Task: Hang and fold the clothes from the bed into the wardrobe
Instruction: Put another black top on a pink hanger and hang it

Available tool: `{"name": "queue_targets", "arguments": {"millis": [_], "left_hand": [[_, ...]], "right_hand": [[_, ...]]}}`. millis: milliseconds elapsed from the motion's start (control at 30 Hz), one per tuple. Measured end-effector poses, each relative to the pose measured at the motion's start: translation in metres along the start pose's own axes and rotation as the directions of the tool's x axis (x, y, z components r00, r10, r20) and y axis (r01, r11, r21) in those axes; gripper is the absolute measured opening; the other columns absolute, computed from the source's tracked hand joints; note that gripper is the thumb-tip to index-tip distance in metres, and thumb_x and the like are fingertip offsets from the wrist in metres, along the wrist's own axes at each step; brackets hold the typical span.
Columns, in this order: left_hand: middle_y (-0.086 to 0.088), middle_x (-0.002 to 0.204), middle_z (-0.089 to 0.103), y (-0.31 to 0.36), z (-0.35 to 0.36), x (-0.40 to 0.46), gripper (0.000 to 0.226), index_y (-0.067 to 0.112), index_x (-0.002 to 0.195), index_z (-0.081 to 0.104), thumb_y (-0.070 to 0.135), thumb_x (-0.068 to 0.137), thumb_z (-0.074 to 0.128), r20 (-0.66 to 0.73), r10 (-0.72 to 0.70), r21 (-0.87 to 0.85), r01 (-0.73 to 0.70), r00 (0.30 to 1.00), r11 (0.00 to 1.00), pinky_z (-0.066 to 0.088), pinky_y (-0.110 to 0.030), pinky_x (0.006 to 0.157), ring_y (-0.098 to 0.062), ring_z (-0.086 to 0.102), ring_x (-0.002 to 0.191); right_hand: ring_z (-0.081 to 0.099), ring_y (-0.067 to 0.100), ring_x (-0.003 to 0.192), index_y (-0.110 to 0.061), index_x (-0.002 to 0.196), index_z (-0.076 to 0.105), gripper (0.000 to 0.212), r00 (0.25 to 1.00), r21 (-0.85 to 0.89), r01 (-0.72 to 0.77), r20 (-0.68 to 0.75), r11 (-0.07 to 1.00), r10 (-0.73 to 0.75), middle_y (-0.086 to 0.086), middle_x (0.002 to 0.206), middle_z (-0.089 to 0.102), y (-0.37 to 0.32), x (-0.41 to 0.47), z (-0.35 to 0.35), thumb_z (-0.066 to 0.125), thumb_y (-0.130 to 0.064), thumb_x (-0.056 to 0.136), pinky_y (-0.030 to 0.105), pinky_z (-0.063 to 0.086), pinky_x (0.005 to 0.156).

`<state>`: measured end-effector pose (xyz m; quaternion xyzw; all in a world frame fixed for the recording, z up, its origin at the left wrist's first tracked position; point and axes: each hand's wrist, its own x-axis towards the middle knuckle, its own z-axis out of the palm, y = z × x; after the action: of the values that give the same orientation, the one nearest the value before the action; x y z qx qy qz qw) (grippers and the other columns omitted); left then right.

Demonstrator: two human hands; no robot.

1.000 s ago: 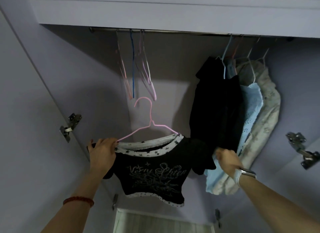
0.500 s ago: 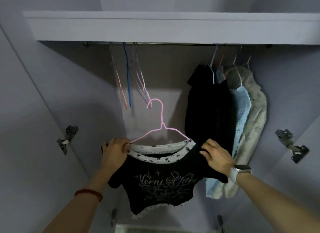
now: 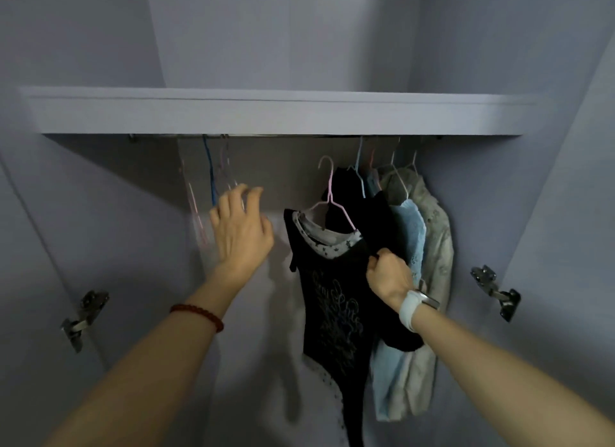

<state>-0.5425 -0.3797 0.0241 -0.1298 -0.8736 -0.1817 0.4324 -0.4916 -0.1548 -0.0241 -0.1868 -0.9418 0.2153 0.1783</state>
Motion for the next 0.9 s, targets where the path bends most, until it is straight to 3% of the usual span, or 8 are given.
{"name": "queue_targets", "arguments": {"millis": [167,333,467,633,767,900], "left_hand": [[-0.021,0.144,0.036,0.023,-0.003,0.039,0.075,0.014,0.138,0.038,0.009,0.068,0.065,-0.145,0.145,0.128,-0.127,0.979,0.984,0.032,-0.057,0.101,-0.036,0.028,0.131],[-0.014,0.157,-0.005,0.027,0.004,0.067,0.086,0.024,0.150,0.001,0.025,0.083,0.056,-0.015,0.102,0.197,-0.097,0.995,0.976,-0.001,-0.058,0.112,-0.036,-0.006,0.144],[-0.011,0.155,-0.019,0.017,0.014,0.076,0.094,0.028,0.140,-0.023,0.033,0.085,0.053,0.018,0.106,0.252,-0.107,0.994,0.962,-0.005,-0.059,0.112,-0.035,-0.018,0.142],[-0.010,0.156,-0.018,0.018,0.018,0.080,0.098,0.028,0.140,-0.024,0.031,0.081,0.055,-0.019,0.108,0.258,-0.100,0.994,0.961,-0.005,-0.063,0.109,-0.034,-0.017,0.142],[-0.010,0.156,-0.016,0.019,0.021,0.077,0.100,0.028,0.141,-0.023,0.026,0.080,0.056,-0.022,0.091,0.247,-0.083,0.996,0.966,-0.005,-0.064,0.108,-0.034,-0.014,0.143],[-0.012,0.158,0.003,0.020,0.017,0.071,0.100,0.025,0.150,0.003,0.020,0.071,0.065,0.012,0.085,0.233,-0.085,0.996,0.969,0.005,-0.067,0.107,-0.037,0.002,0.144]], "right_hand": [[0.056,0.040,0.105,0.001,0.114,0.049,0.029,0.993,0.125,-0.036,-0.107,0.991,0.050,0.022,0.114,0.060,-0.031,0.024,-0.007,0.034,-0.020,0.099,0.037,0.043,0.077],[0.055,0.042,0.108,0.004,0.114,0.048,0.028,0.986,0.248,-0.095,-0.107,0.964,0.125,0.025,0.118,0.057,-0.045,0.058,0.000,0.035,-0.016,0.099,0.040,0.044,0.082],[0.052,0.042,0.113,0.005,0.119,0.046,0.029,0.993,0.257,-0.091,-0.043,0.962,0.106,0.025,0.123,0.054,-0.054,0.083,0.006,0.039,-0.011,0.096,0.041,0.044,0.088],[0.054,0.042,0.110,0.006,0.116,0.044,0.029,0.992,0.288,-0.125,0.009,0.950,0.128,0.027,0.120,0.055,-0.047,0.079,0.031,0.037,-0.015,0.098,0.040,0.045,0.085],[0.056,0.040,0.105,0.003,0.114,0.046,0.027,0.998,0.298,-0.050,-0.027,0.953,0.061,0.023,0.117,0.057,-0.045,0.070,0.036,0.038,-0.017,0.098,0.038,0.045,0.080],[0.053,0.035,0.111,-0.001,0.127,0.043,0.034,0.999,0.276,0.028,-0.047,0.961,-0.016,0.017,0.128,0.047,-0.041,0.055,0.032,0.045,-0.015,0.097,0.036,0.044,0.084]]}}
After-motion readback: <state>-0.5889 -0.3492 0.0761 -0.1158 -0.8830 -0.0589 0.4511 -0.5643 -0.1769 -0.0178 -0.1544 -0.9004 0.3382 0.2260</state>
